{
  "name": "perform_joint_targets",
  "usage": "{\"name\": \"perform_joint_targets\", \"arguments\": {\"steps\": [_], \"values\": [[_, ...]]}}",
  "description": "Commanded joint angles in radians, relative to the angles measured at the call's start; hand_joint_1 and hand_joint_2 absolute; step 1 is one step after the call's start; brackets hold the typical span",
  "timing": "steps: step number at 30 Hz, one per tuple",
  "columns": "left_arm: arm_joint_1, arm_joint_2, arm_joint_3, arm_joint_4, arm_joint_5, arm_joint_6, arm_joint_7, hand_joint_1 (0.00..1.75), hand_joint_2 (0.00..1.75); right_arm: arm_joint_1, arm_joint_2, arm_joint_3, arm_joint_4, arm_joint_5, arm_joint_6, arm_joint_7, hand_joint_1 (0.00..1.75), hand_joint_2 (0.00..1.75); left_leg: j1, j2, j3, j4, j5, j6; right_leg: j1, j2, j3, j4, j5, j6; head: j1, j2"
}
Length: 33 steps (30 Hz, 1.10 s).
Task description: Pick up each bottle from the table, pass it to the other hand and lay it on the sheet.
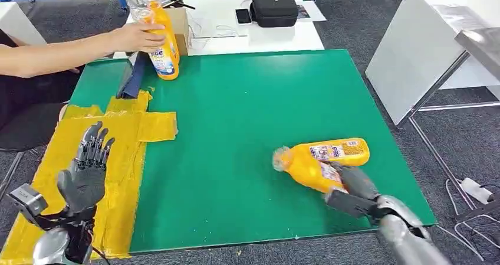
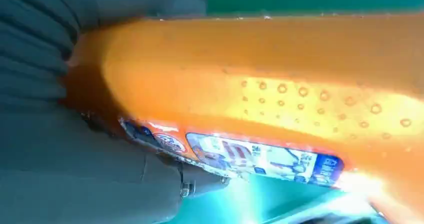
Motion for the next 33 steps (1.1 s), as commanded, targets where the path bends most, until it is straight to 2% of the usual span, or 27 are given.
{"name": "perform_joint_targets", "arguments": {"steps": [1,3,4,8,12,16,17,20,21,24,28,33], "values": [[0.022,-0.067,-0.138,-0.046,0.085,0.02,0.067,0.0,1.75,-0.095,0.333,-0.023,-0.251,-0.153,-0.051,0.04,1.75,1.75,0.0,-0.002,-0.007,0.002,0.003,-0.003,0.0,0.001,-0.009,0.006,-0.001,-0.004,-0.002,0.0],[0.017,-0.064,-0.184,-0.045,0.078,0.027,0.065,0.0,1.75,-0.126,0.35,0.005,-0.216,-0.154,-0.048,0.041,1.75,1.75,0.0,-0.015,-0.014,0.001,0.008,-0.003,0.0,-0.011,-0.012,0.005,-0.001,-0.002,0.0,0.0],[0.014,-0.065,-0.195,-0.042,0.073,0.034,0.069,0.0,1.75,-0.134,0.36,0.013,-0.202,-0.154,-0.049,0.043,1.75,1.75,0.001,-0.016,-0.014,0.002,0.007,-0.003,0.001,-0.011,-0.012,0.006,-0.002,-0.002,0.0,0.0],[0.01,-0.062,-0.22,-0.04,0.068,0.037,0.069,0.0,1.75,-0.153,0.377,0.03,-0.157,-0.154,-0.048,0.044,1.75,1.75,0.001,-0.016,-0.017,0.001,0.009,-0.003,0.0,-0.013,-0.013,0.005,-0.001,-0.001,0.0,0.0],[-0.016,-0.079,-0.274,-0.034,0.051,0.055,0.074,0.0,1.75,-0.198,0.438,0.065,-0.024,-0.139,-0.057,0.069,1.75,1.75,0.0,-0.017,-0.017,0.001,0.008,-0.004,-0.001,-0.012,-0.013,0.006,-0.002,-0.002,0.0,0.0],[-0.02,-0.08,-0.28,-0.032,0.05,0.061,0.076,0.0,1.75,-0.202,0.444,0.069,-0.01,-0.136,-0.064,0.065,1.75,1.75,-0.001,-0.017,-0.018,0.0,0.009,-0.003,-0.002,-0.013,-0.014,0.005,-0.001,-0.001,0.0,0.0],[-0.037,-0.073,-0.307,-0.03,0.053,0.063,0.075,0.0,1.75,-0.244,0.48,0.106,0.1,-0.132,-0.044,0.084,1.75,1.75,0.0,-0.017,-0.018,0.001,0.008,-0.003,-0.002,-0.013,-0.014,0.005,-0.001,-0.001,0.0,0.0],[-0.054,-0.077,-0.342,-0.036,0.045,0.081,0.08,0.0,1.75,-0.284,0.544,0.182,0.248,-0.104,-0.037,0.086,1.75,1.75,0.001,-0.018,-0.014,0.002,0.006,-0.005,-0.001,-0.01,-0.011,0.007,-0.003,-0.004,0.0,0.0],[-0.055,-0.08,-0.344,-0.037,0.044,0.084,0.08,0.0,1.75,-0.278,0.555,0.192,0.255,-0.096,-0.048,0.084,1.75,1.75,0.0,-0.015,-0.016,0.0,0.008,-0.004,-0.001,-0.01,-0.013,0.005,-0.001,-0.002,0.0,0.0],[-0.054,-0.076,-0.349,-0.037,0.045,0.083,0.08,0.0,1.75,-0.285,0.557,0.206,0.274,-0.097,-0.045,0.084,1.75,1.75,0.0,-0.016,-0.017,0.0,0.008,-0.004,-0.001,-0.012,-0.014,0.005,-0.001,-0.001,0.0,0.0],[-0.045,-0.068,-0.357,-0.047,0.048,0.089,0.083,0.0,1.75,-0.284,0.591,0.31,0.36,-0.056,-0.036,0.098,1.75,1.75,0.0,-0.018,-0.017,0.0,0.008,-0.004,-0.001,-0.013,-0.013,0.005,-0.002,-0.001,0.0,0.0],[-0.033,-0.063,-0.336,-0.046,0.06,0.085,0.083,0.0,1.75,-0.26,0.61,0.41,0.385,-0.015,-0.031,0.094,1.75,1.75,0.0,-0.017,-0.016,0.0,0.007,-0.004,-0.001,-0.012,-0.013,0.005,-0.002,-0.001,0.0,0.0]]}}
